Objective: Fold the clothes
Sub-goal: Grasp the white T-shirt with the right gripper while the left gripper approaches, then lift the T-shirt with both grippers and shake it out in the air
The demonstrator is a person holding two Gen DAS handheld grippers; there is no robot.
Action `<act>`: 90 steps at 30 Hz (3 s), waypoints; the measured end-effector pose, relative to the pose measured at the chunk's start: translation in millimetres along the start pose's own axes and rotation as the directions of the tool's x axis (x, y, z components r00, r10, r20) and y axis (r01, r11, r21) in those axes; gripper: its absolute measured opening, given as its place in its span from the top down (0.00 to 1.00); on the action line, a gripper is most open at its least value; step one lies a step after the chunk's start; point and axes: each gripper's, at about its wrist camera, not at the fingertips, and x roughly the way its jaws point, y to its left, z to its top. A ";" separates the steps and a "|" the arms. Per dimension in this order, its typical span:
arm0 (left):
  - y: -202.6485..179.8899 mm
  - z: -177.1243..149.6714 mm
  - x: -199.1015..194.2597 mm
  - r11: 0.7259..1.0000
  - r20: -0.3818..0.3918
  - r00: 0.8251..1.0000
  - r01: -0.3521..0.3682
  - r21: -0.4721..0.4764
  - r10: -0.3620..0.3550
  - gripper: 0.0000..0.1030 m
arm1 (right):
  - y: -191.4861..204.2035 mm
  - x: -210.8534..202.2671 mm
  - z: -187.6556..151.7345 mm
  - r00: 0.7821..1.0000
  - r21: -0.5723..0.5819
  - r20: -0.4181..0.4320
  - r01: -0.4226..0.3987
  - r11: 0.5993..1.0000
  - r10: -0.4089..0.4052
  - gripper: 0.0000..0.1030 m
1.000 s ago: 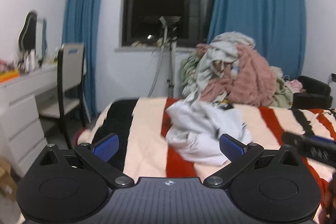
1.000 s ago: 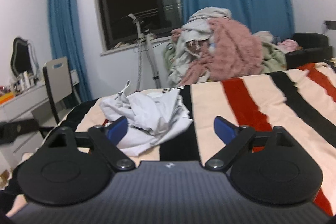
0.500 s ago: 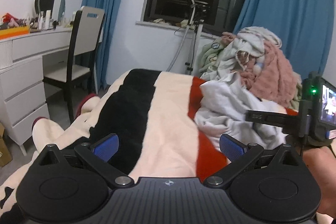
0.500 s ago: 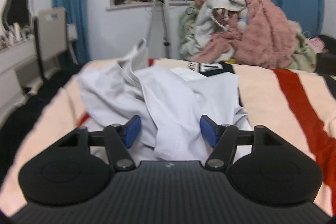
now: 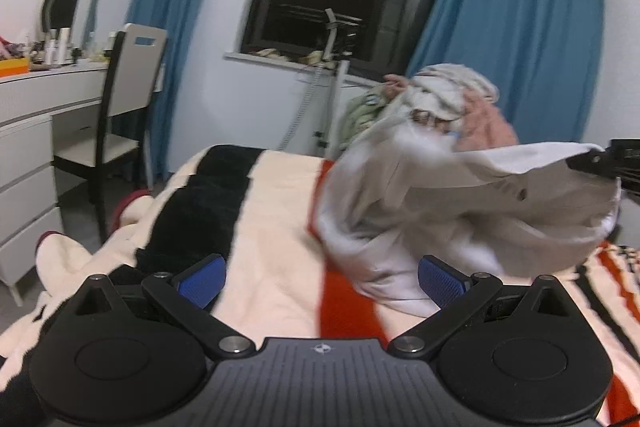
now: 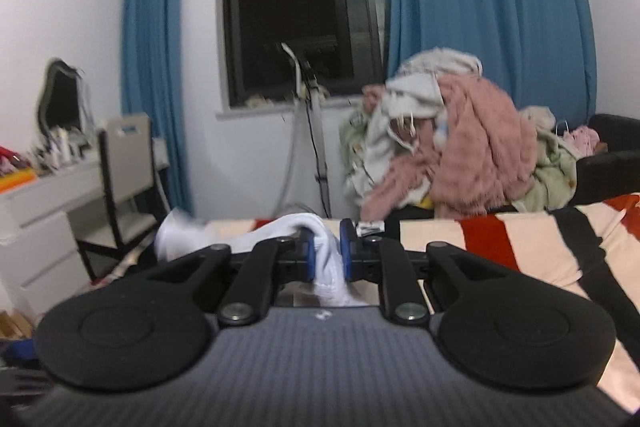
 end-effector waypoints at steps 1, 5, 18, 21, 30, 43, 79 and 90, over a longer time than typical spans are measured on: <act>-4.0 -1.8 -7.9 1.000 0.003 1.000 0.016 0.003 -0.016 0.00 | -0.8 -15.6 0.8 1.000 0.007 0.009 -0.014 1.000 0.014 0.85; -20.2 -10.6 -37.8 0.997 -0.014 0.998 0.067 0.024 -0.067 0.00 | -4.0 -64.9 -10.5 0.998 0.025 0.023 -0.060 0.998 0.059 0.85; -113.7 -55.2 -58.4 0.935 -0.021 0.966 0.253 0.247 -0.256 0.00 | -32.4 -112.2 -36.2 0.992 0.149 0.014 -0.124 0.981 0.123 0.85; -135.7 -65.1 -48.9 0.930 -0.003 0.966 0.249 0.270 -0.258 0.00 | -38.9 -115.5 -39.3 0.991 0.175 0.006 -0.130 0.976 0.131 0.85; -134.7 -75.6 -46.2 0.979 0.216 0.975 0.001 0.204 -0.046 0.00 | -48.0 -103.0 -51.5 0.997 0.175 -0.018 -0.066 0.982 0.070 0.85; -82.6 -55.3 -38.5 0.961 0.173 0.951 -0.269 0.060 0.255 0.00 | -53.3 -85.1 -66.5 0.993 0.107 -0.044 0.113 0.988 -0.109 0.82; -71.1 -53.3 -91.8 0.950 0.197 0.933 -0.312 0.025 0.301 0.00 | -57.0 -129.7 -94.4 0.912 0.070 0.064 0.401 0.913 -0.405 0.43; -67.1 46.8 -188.8 0.962 0.438 0.857 -0.254 -0.100 0.271 0.00 | -29.7 -171.5 27.0 0.915 0.029 0.288 0.286 0.958 -0.283 0.43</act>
